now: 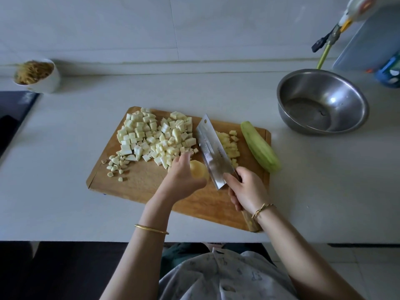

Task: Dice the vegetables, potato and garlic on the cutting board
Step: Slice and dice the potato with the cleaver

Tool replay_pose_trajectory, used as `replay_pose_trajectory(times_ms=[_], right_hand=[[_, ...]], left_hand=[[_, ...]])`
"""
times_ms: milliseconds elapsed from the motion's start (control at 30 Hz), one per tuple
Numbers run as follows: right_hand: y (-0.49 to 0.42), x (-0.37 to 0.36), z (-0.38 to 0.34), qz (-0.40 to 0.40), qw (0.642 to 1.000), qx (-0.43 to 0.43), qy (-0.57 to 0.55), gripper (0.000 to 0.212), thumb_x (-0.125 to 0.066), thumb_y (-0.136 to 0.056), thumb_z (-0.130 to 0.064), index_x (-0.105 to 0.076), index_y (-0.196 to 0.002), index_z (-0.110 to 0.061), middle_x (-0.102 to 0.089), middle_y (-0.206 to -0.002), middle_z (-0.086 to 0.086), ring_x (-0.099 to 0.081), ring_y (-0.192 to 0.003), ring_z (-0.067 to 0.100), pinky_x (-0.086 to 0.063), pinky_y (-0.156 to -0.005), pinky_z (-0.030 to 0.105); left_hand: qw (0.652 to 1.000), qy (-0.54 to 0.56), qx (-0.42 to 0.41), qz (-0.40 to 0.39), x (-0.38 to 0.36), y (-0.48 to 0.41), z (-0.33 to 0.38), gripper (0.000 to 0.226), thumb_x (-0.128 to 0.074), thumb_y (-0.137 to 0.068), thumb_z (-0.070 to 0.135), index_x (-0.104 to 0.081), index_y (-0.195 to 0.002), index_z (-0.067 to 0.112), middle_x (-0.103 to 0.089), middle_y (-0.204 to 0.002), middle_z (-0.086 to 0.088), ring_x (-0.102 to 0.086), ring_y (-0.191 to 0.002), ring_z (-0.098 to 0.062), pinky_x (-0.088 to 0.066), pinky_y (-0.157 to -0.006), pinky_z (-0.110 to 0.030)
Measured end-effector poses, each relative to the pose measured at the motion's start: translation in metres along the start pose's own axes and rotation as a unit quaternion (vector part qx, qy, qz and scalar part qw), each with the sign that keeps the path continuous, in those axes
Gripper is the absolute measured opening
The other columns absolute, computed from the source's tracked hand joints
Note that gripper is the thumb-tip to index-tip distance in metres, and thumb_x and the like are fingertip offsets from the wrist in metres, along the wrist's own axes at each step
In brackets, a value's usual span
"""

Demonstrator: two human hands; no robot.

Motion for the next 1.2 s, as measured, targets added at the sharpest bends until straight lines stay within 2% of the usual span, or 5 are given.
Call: replay_pose_trajectory(times_ms=[233, 467, 667, 867, 1200], right_hand=[[-0.013, 0.019, 0.002, 0.021, 0.999, 0.018, 0.028, 0.036, -0.055, -0.093, -0.020, -0.034, -0.064, -0.012, -0.047, -0.052, 0.009, -0.037, -0.031, 0.017, -0.028, -0.034, 0.022], [-0.025, 0.036, -0.004, 0.011, 0.997, 0.031, 0.072, 0.031, -0.056, -0.092, -0.018, -0.041, -0.068, -0.008, -0.050, -0.053, 0.007, -0.042, -0.037, 0.022, -0.032, -0.034, 0.026], [-0.030, 0.047, -0.006, 0.010, 0.996, 0.032, 0.085, 0.030, -0.056, -0.092, -0.019, -0.042, -0.067, -0.008, -0.051, -0.053, 0.006, -0.042, -0.033, 0.015, -0.035, -0.033, 0.024], [-0.021, 0.059, -0.004, 0.014, 0.999, 0.029, 0.001, 0.032, -0.056, -0.094, -0.022, -0.040, -0.069, -0.009, -0.052, -0.060, 0.012, -0.040, -0.037, 0.018, -0.035, -0.034, 0.023], [-0.004, 0.047, -0.004, 0.022, 0.997, 0.067, 0.040, 0.031, -0.055, -0.095, -0.025, -0.043, -0.071, -0.009, -0.054, -0.057, 0.005, -0.046, -0.037, 0.014, -0.038, -0.035, 0.023]], left_hand=[[1.000, 0.025, -0.014, -0.013, -0.006, 0.001, 0.005, 0.088, -0.073, -0.077, 0.024, -0.021, -0.148, 0.020, -0.029, -0.146, -0.007, -0.037, -0.112, -0.013, -0.036, -0.069, -0.016], [0.999, 0.036, -0.020, -0.017, -0.010, -0.001, 0.008, 0.089, -0.074, -0.077, 0.022, -0.021, -0.148, 0.020, -0.026, -0.148, -0.008, -0.037, -0.113, -0.014, -0.037, -0.080, -0.023], [0.999, 0.028, -0.042, -0.010, -0.017, -0.009, 0.012, 0.090, -0.075, -0.075, 0.020, -0.022, -0.148, 0.018, -0.028, -0.147, -0.006, -0.033, -0.130, -0.019, -0.031, -0.093, -0.024], [0.998, -0.010, -0.067, -0.008, -0.028, -0.016, 0.013, 0.094, -0.077, -0.071, 0.024, -0.021, -0.146, 0.021, -0.032, -0.143, -0.003, -0.029, -0.130, -0.023, -0.034, -0.105, -0.039], [0.999, 0.014, -0.018, 0.041, -0.030, -0.020, 0.013, 0.072, -0.079, -0.066, 0.029, -0.037, -0.123, 0.015, -0.038, -0.111, 0.002, -0.034, -0.115, -0.020, -0.033, -0.088, -0.026]])
Point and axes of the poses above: each hand's wrist, its own y-axis away from the middle knuckle, its own x-axis out of the back of the hand, z = x × y, the point moved 6 cm from there along -y, towards the middle knuckle
